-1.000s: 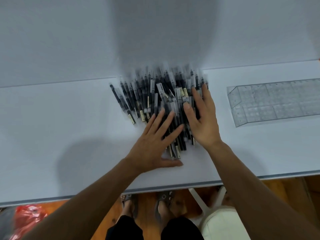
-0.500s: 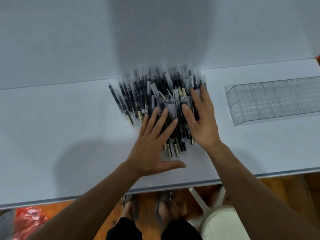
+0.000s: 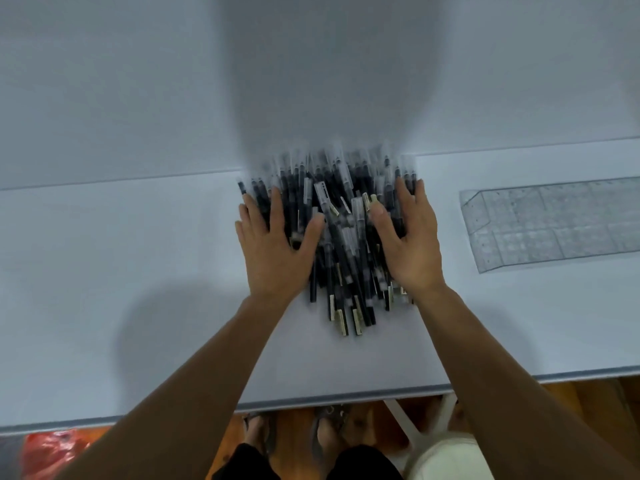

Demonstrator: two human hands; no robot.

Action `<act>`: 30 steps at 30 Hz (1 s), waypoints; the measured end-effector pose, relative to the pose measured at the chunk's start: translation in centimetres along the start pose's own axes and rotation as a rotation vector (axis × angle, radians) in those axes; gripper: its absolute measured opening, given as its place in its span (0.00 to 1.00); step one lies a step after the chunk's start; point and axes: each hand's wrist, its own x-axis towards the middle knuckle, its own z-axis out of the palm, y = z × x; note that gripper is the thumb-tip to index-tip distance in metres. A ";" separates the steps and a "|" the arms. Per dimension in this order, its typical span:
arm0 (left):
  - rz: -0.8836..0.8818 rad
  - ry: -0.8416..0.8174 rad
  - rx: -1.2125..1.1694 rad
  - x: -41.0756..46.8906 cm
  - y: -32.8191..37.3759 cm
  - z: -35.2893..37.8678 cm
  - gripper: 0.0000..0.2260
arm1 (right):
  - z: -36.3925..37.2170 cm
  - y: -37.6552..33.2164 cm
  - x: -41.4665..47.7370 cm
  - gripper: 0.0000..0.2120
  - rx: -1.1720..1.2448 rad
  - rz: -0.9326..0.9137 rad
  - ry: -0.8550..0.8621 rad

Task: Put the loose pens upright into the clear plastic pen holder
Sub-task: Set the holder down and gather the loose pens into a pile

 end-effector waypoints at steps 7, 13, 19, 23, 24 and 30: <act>0.163 0.004 -0.109 -0.6 3.7 2.2 0.34 | 0.7 0.2 -0.8 0.35 0.028 -0.039 -0.009; 0.141 0.040 -0.251 -0.7 3.8 2.3 0.40 | 0.3 0.2 -0.6 0.32 0.059 -0.041 -0.010; 0.169 0.039 -0.465 -1.3 2.6 1.8 0.44 | 0.0 1.0 -0.8 0.31 0.132 -0.030 -0.049; 0.204 0.102 -0.280 -1.3 2.1 1.5 0.29 | 0.0 1.1 -0.8 0.31 0.105 -0.044 -0.048; 0.235 0.157 -0.286 -0.9 1.9 0.9 0.24 | 0.0 1.1 -0.7 0.31 0.109 -0.041 -0.052; -0.100 0.318 0.024 5.5 -3.5 -4.7 0.20 | 0.1 1.2 -0.8 0.32 0.104 -0.024 -0.047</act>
